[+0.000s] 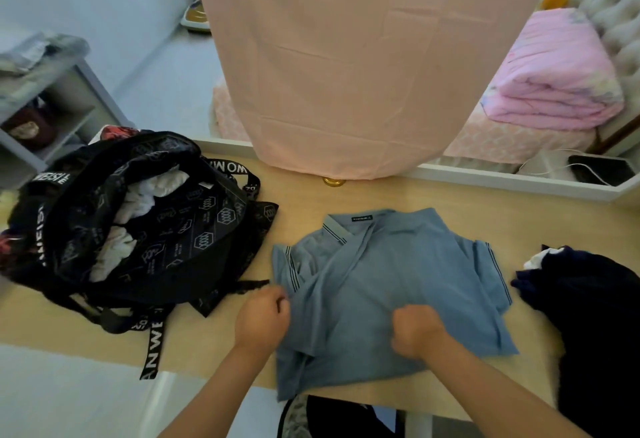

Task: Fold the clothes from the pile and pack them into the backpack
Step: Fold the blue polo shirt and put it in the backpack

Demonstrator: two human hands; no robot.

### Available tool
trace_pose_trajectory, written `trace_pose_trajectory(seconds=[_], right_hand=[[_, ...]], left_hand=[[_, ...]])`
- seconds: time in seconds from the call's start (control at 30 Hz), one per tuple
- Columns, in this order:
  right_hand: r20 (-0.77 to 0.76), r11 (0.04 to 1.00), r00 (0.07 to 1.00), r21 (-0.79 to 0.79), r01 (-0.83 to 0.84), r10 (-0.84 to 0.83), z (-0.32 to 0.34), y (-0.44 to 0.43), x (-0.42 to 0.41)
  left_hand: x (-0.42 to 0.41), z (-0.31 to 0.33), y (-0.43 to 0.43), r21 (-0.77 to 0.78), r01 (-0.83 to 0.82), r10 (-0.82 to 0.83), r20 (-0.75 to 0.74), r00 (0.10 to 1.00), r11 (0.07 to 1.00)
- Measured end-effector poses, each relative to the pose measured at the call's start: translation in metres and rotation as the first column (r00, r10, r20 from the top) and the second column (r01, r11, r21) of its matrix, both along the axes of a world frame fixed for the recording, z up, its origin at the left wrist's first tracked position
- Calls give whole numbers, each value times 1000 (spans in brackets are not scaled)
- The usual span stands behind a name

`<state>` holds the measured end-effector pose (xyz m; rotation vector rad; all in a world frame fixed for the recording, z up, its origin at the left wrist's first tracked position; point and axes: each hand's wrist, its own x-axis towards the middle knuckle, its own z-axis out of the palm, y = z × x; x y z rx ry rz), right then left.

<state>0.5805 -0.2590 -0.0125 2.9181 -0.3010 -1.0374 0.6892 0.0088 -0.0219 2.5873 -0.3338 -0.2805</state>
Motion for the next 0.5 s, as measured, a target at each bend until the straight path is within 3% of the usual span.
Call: trace_pose_trajectory(seconds=[0.1,0.17,0.23,0.3,0.43,0.5], right_hand=[[100,999,994,10,-44,43,11,11,35],[262,992,962,79,-95,71,9,17,62],[334,966,932,162,-201,138,2,20,87],[281,949,943,207,-239,177,-6,17,104],[141,971,980,172,-167,144,-17,-5,113],[168,975,973,127,-180,158,-17,-11,116]], left_hand=[[35,-7,-15,108,271,-285,150,947,957],[52,-8,-25,227,482,-514,104,852,846],[61,-7,-33,324,601,-640,18,768,731],[66,-9,-31,394,607,-629,-87,772,691],[69,-11,5,312,518,-510,-113,852,796],[67,-16,28,402,530,-506,-173,845,747]])
